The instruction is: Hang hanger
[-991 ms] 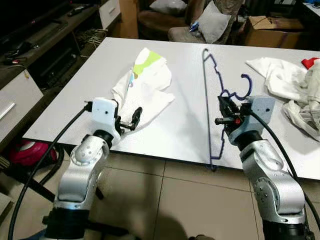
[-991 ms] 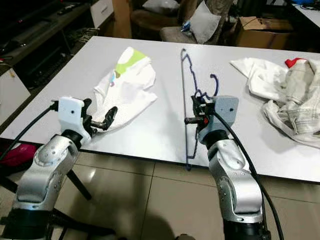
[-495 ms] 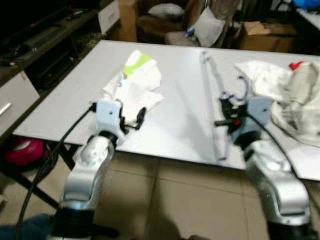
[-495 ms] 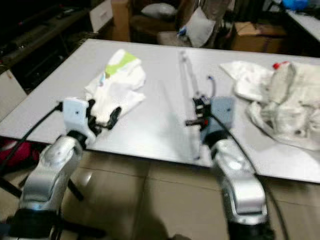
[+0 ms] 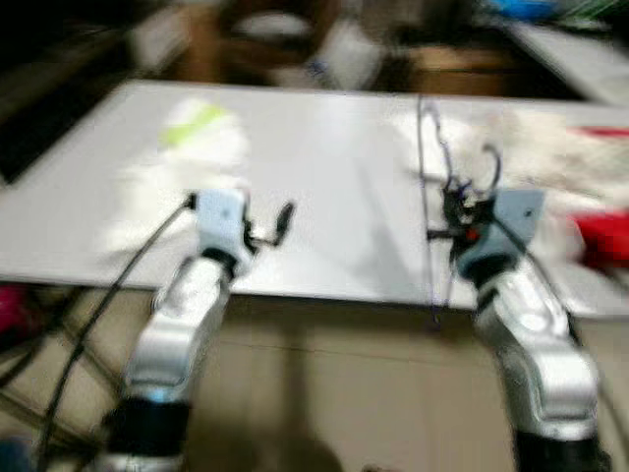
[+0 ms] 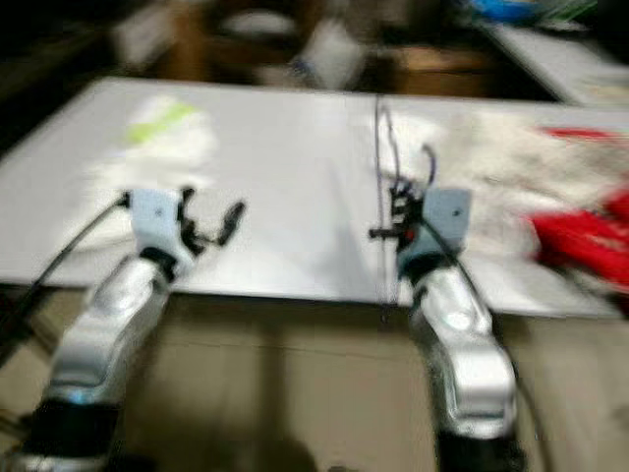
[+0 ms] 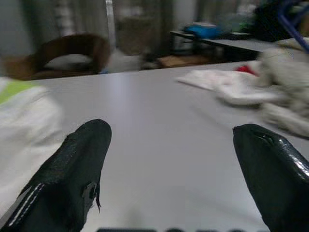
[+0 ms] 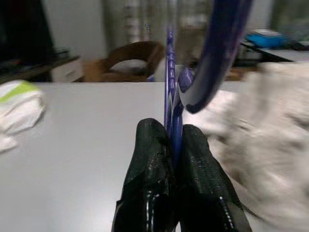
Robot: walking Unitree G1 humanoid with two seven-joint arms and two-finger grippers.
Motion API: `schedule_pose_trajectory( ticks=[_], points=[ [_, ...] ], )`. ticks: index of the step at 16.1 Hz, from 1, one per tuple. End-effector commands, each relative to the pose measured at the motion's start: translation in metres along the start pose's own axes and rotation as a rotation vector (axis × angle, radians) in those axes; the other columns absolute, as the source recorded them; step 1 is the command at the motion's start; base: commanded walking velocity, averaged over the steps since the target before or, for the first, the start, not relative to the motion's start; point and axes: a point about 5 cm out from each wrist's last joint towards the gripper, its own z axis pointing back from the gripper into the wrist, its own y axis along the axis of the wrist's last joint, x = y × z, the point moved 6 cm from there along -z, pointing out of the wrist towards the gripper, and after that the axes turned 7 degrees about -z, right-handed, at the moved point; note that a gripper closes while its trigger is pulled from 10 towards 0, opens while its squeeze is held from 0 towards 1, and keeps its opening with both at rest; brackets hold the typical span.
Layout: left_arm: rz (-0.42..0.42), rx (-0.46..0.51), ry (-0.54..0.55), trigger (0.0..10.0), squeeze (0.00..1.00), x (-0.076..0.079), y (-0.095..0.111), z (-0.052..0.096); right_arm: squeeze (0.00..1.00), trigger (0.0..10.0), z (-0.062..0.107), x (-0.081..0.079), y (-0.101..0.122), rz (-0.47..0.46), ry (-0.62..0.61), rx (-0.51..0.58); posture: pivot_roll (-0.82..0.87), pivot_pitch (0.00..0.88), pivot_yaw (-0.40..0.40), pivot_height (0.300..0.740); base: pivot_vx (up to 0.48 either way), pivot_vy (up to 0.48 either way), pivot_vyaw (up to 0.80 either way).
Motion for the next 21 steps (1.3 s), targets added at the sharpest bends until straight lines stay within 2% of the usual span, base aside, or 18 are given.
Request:
schedule_pose_trajectory(
  ticks=[1, 2, 5, 7, 8, 10, 11, 12, 13, 14, 18, 21],
  points=[
    [-0.002, 0.0, -0.004, 10.0, 0.38, 0.002, -0.001, 0.002, 0.0, 10.0, 0.0, 0.021, 0.009, -0.046, -0.118, 0.037, -0.1, 0.0, 0.037, 0.74, 0.0, -0.341, -0.8],
    [-0.001, -0.008, 0.004, 10.0, 0.38, 0.0, -0.004, 0.003, 0.0, 10.0, 0.0, 0.028, 0.007, -0.07, -0.153, 0.027, -0.1, 0.0, 0.037, 0.74, 0.0, -0.334, -0.77],
    [0.003, 0.002, 0.0, 10.0, 0.38, 0.002, 0.0, -0.003, 0.0, 10.0, 0.001, 0.024, 0.008, -0.059, -0.076, 0.004, -0.09, 0.006, 0.047, 0.74, 0.0, -0.337, -0.66],
    [0.011, -0.009, -0.021, 10.0, 0.37, 0.007, -0.006, 0.002, 0.0, 10.0, 0.002, 0.022, 0.005, -0.002, -0.057, -0.008, -0.1, 0.004, 0.045, 0.74, 0.0, -0.167, 0.0],
    [0.023, -0.02, -0.011, 10.0, 0.31, 0.004, -0.01, 0.005, 0.0, 10.0, 0.003, 0.02, 0.003, 0.004, -0.044, -0.021, -0.11, 0.0, 0.043, 0.74, 0.0, 0.0, 0.0],
    [0.019, -0.018, 0.01, 10.0, 0.31, 0.0, -0.01, 0.004, 0.0, 10.0, 0.003, 0.011, -0.002, -0.007, 0.014, -0.052, -0.11, 0.0, 0.04, 0.74, 0.0, 0.0, 0.0],
    [-0.003, -0.039, 0.03, 10.0, 0.32, -0.003, -0.013, 0.002, 0.0, 10.0, 0.005, 0.002, -0.007, 0.006, 0.08, -0.08, -0.1, 0.013, 0.041, 0.74, 0.0, 0.0, 0.0],
    [-0.001, -0.047, 0.037, 10.0, 0.34, -0.004, -0.014, 0.001, 0.0, 10.0, 0.006, -0.002, -0.009, 0.022, 0.112, -0.09, -0.1, 0.013, 0.036, 0.74, 0.0, 0.0, 0.0],
    [0.029, -0.042, 0.028, 10.0, 0.35, -0.002, -0.014, 0.003, 0.0, 10.0, 0.007, -0.003, -0.012, -0.005, 0.109, -0.1, -0.1, 0.013, 0.036, 0.74, 0.0, 0.0, 0.0],
    [0.046, -0.046, 0.025, 10.0, 0.34, -0.002, -0.016, 0.006, 0.0, 10.0, 0.008, -0.004, -0.015, -0.039, 0.105, -0.114, -0.1, 0.009, 0.029, 0.74, 0.247, 0.0, 0.0],
    [0.055, -0.042, 0.033, 10.0, 0.36, -0.001, -0.018, 0.006, 0.0, 10.0, 0.007, -0.006, -0.016, 0.0, 0.13, -0.115, -0.11, 0.012, 0.034, 0.74, 0.318, 0.0, -0.8],
    [0.042, -0.056, 0.057, 10.0, 0.36, -0.009, -0.023, 0.009, 0.0, 10.0, 0.007, -0.006, -0.015, 0.028, 0.133, -0.109, -0.12, 0.0, 0.027, 0.74, 0.345, 0.0, 0.0]
  ],
)
